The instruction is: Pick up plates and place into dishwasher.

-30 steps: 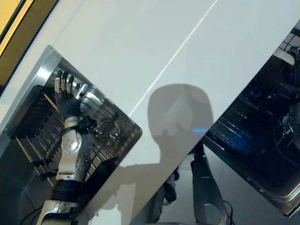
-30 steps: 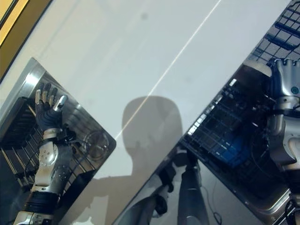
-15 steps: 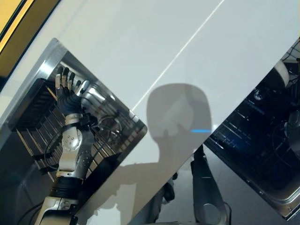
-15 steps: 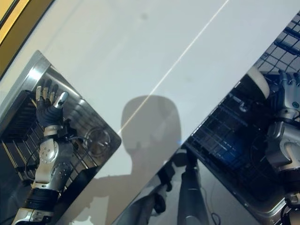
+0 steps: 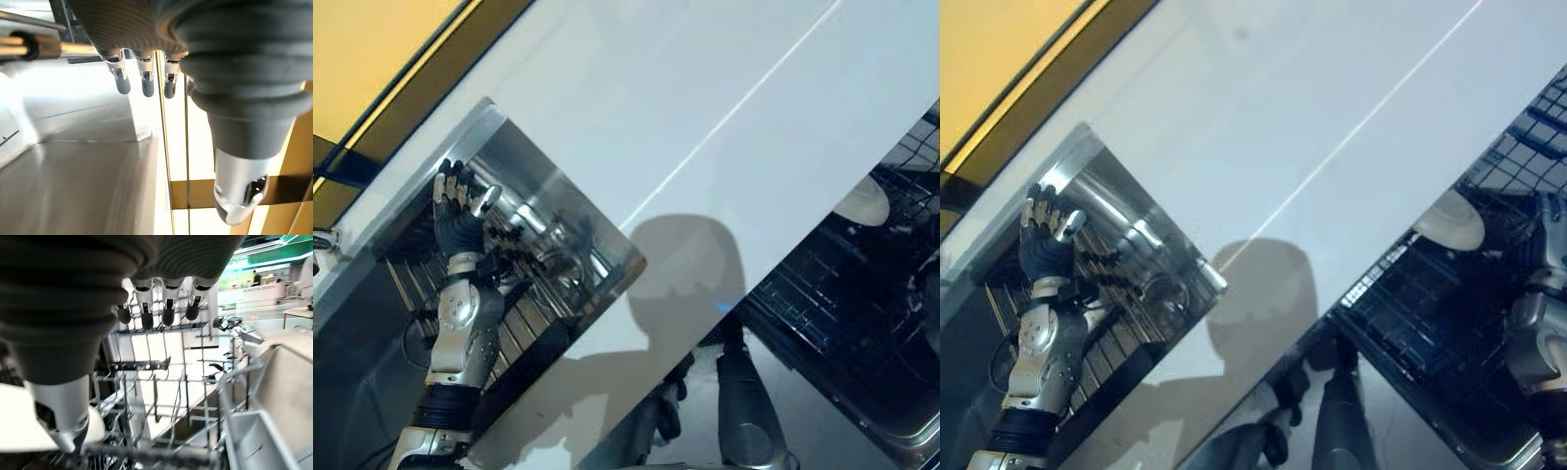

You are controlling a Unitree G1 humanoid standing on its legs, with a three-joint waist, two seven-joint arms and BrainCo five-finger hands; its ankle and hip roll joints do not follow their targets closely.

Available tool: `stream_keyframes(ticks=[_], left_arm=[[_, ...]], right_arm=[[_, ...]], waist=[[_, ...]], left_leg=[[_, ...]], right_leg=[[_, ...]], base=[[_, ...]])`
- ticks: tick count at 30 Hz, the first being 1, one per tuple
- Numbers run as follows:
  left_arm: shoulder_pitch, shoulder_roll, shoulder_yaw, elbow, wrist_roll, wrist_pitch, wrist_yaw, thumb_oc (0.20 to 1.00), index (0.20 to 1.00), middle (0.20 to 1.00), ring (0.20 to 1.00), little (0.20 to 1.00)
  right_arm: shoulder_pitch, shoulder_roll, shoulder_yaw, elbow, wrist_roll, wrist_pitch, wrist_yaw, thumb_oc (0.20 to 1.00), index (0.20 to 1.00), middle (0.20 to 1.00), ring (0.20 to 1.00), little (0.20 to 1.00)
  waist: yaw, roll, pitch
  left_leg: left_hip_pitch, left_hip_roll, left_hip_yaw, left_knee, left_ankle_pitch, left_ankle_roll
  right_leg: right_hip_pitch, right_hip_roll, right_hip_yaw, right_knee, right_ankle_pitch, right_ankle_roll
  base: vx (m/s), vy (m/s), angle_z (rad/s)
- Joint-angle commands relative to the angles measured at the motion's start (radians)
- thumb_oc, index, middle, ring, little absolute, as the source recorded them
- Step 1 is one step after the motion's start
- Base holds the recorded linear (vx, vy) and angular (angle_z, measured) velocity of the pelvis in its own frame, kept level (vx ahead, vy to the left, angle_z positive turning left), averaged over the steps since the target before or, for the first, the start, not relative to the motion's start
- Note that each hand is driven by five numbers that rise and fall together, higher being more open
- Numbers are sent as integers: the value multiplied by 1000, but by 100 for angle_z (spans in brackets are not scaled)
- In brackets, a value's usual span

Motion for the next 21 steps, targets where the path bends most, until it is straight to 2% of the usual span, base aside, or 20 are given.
stream_keyframes(ticks=[1,2,5,6,7,17,21], left_arm=[[59,28,76,-26,4,-24,-32,1000,1000,1000,1000,1000],[69,26,86,-20,2,-18,-44,1000,1000,1000,1000,1000],[93,17,100,-7,0,-9,-68,1000,1000,1000,1000,1000],[102,14,105,-2,0,-8,-77,1000,1000,1000,1000,1000],[113,10,112,0,-1,-5,-83,1000,1000,1000,1000,1000],[219,-30,166,20,-3,19,-172,1000,1000,1000,1000,1000],[259,-48,185,30,4,21,-197,1000,1000,1000,1000,1000]], right_arm=[[65,18,-58,-53,6,-34,-10,1000,1000,1000,1000,1000],[83,25,-70,-50,8,-39,-8,1000,1000,1000,1000,1000],[131,44,-106,-50,15,-52,1,1000,1000,1000,1000,1000],[147,53,-116,-50,15,-56,1,1000,1000,1000,1000,1000],[165,62,-127,-53,16,-61,3,1000,1000,1000,1000,1000],[325,144,-235,-106,73,-104,13,1000,1000,1000,1000,1000],[371,193,-284,-169,276,-133,-14,1000,1000,1000,1000,1000]], waist=[[-8,-77,-109],[-10,-83,-116],[-12,-92,-142],[-10,-92,-155],[-13,-97,-162],[-20,-111,-251],[-29,-110,-268]], left_leg=[[-52,-22,12,168,-127,-15],[-48,-19,26,166,-112,-9],[-14,-22,22,157,-117,-6],[6,-26,7,150,-135,-8],[9,-23,20,146,-119,-3],[125,-30,8,107,-143,9],[164,-36,0,91,-152,15]], right_leg=[[77,-7,19,-95,-45,51],[82,-6,16,-99,-23,48],[118,-8,15,-106,-24,52],[138,-10,18,-111,-43,59],[142,-9,14,-116,-23,56],[246,-9,8,-151,-26,68],[262,-10,14,-147,-27,75]], base=[[1,-11,7],[1,-12,4],[93,18,4],[104,17,8],[108,12,9],[106,17,6],[99,36,-1]])
